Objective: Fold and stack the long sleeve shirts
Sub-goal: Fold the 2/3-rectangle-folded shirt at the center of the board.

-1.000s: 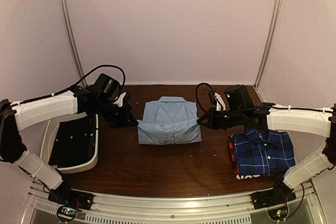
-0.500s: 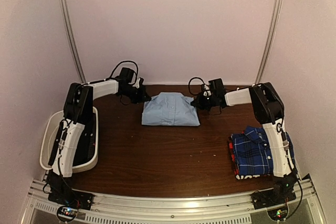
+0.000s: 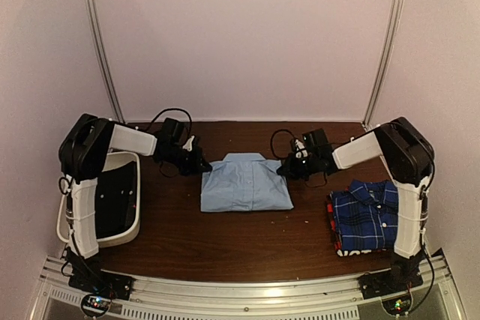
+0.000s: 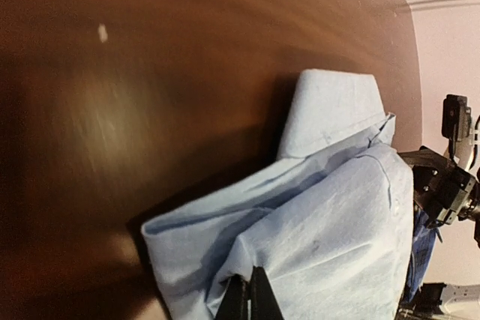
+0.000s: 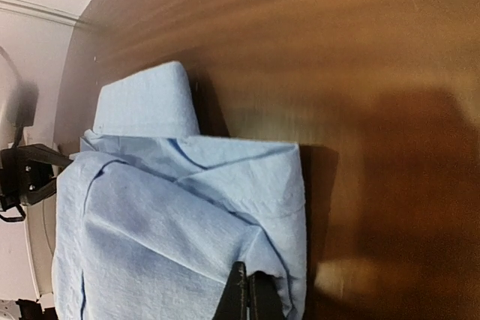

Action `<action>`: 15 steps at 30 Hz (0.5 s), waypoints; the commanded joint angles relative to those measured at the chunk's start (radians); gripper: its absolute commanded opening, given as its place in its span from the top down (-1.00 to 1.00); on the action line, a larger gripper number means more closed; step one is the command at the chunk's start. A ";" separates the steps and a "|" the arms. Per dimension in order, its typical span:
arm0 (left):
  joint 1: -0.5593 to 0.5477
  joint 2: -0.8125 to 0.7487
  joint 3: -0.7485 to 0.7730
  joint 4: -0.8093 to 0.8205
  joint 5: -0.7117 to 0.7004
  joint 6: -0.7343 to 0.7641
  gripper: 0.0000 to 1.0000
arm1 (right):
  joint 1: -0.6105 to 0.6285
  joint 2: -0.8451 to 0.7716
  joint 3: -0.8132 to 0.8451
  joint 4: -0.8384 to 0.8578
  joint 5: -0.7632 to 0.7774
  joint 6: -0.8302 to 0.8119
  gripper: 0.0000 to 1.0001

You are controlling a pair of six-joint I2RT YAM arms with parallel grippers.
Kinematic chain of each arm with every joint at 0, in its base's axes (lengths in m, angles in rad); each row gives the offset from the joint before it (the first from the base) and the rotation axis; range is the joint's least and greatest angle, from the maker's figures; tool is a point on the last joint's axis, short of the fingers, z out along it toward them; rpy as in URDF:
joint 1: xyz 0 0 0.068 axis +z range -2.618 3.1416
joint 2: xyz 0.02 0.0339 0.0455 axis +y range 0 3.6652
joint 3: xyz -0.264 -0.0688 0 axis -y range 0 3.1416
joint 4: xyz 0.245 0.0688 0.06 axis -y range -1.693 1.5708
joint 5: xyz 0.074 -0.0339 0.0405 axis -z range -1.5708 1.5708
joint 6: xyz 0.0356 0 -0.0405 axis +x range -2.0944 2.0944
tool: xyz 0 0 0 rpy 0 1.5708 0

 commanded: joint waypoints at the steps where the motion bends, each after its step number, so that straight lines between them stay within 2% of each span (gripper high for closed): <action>1: -0.067 -0.268 -0.250 0.120 -0.039 -0.035 1.00 | 0.064 -0.258 -0.294 0.073 0.080 0.055 1.00; 4: -0.095 -0.417 -0.394 0.122 -0.081 -0.051 1.00 | 0.109 -0.444 -0.440 0.076 0.146 0.080 1.00; 8: -0.097 -0.534 -0.501 0.108 -0.110 -0.048 1.00 | 0.135 -0.575 -0.530 0.099 0.191 0.101 1.00; 11: -0.090 -0.537 -0.496 0.065 -0.141 -0.022 1.00 | 0.136 -0.603 -0.527 0.101 0.215 0.084 1.00; 15: -0.053 -0.479 -0.454 0.066 -0.155 0.002 1.00 | 0.126 -0.564 -0.458 0.084 0.247 0.052 1.00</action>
